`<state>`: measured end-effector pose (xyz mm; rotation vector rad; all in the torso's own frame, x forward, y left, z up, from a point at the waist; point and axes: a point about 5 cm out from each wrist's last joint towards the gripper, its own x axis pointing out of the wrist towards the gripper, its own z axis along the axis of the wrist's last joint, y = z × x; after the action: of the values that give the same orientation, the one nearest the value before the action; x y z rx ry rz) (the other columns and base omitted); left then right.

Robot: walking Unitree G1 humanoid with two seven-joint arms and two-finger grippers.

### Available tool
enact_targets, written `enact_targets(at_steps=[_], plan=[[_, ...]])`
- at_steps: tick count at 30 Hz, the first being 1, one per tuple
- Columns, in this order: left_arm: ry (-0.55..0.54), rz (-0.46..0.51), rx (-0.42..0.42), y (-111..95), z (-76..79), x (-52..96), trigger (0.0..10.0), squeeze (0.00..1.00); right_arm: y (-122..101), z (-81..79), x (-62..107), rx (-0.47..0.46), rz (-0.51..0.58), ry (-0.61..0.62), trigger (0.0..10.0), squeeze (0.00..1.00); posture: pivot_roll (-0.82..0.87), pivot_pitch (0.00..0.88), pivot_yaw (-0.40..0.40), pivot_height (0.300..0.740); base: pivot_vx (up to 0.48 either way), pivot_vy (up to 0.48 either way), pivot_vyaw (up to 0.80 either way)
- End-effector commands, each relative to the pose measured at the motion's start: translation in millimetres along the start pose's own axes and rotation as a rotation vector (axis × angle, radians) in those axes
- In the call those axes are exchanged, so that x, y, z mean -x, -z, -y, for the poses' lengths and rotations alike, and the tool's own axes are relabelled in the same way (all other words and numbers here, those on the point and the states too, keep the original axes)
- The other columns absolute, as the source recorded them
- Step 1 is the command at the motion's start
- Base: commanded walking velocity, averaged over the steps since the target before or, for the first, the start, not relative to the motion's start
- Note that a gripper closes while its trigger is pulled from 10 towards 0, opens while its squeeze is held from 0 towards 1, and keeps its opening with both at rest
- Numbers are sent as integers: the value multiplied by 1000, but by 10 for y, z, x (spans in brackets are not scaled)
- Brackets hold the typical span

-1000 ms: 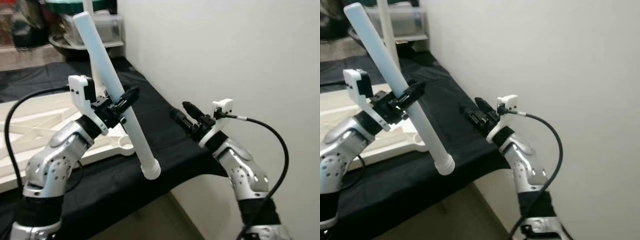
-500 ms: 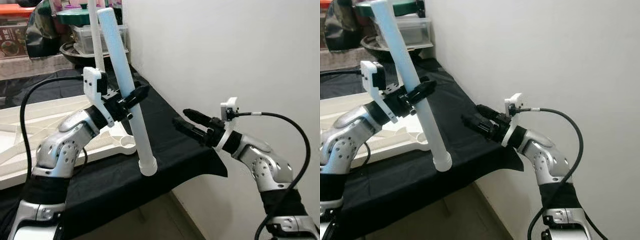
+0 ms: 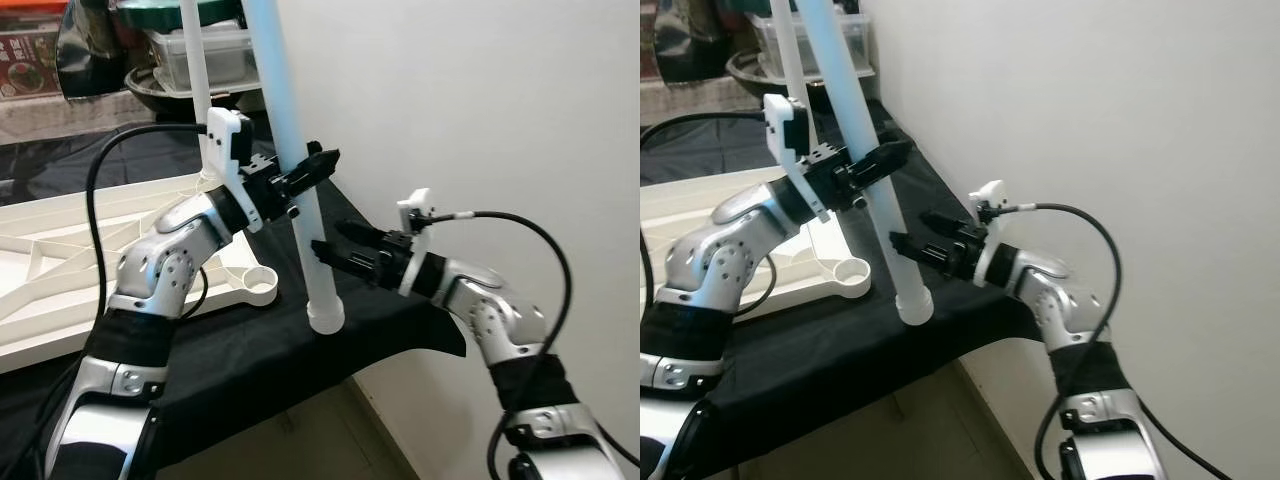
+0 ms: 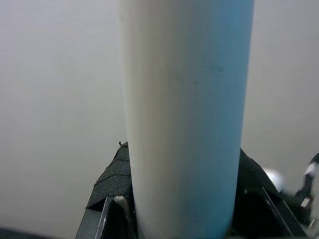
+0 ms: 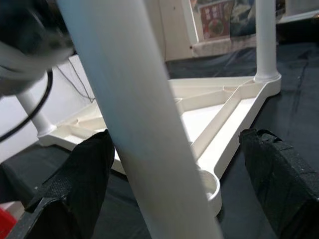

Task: Building children table

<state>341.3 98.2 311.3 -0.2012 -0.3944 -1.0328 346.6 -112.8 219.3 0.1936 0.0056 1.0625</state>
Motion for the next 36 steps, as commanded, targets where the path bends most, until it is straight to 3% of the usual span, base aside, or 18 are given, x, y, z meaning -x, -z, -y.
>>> enact_targets(at_steps=[1,16,36], plan=[[30,-4,-14,7,22,-56,10000,0,4,14,-48,21,-13,18,10000,0,92,75,-58,740,0,0,0],[47,-5,-14,67,-4,-137,10000,0,96,-18,-301,92,-104,21,10000,0,86,81,-56,740,0,0,0],[35,13,-21,55,-44,-184,10000,0,116,-23,-406,128,-117,24,10000,0,83,85,-54,740,0,0,0]])
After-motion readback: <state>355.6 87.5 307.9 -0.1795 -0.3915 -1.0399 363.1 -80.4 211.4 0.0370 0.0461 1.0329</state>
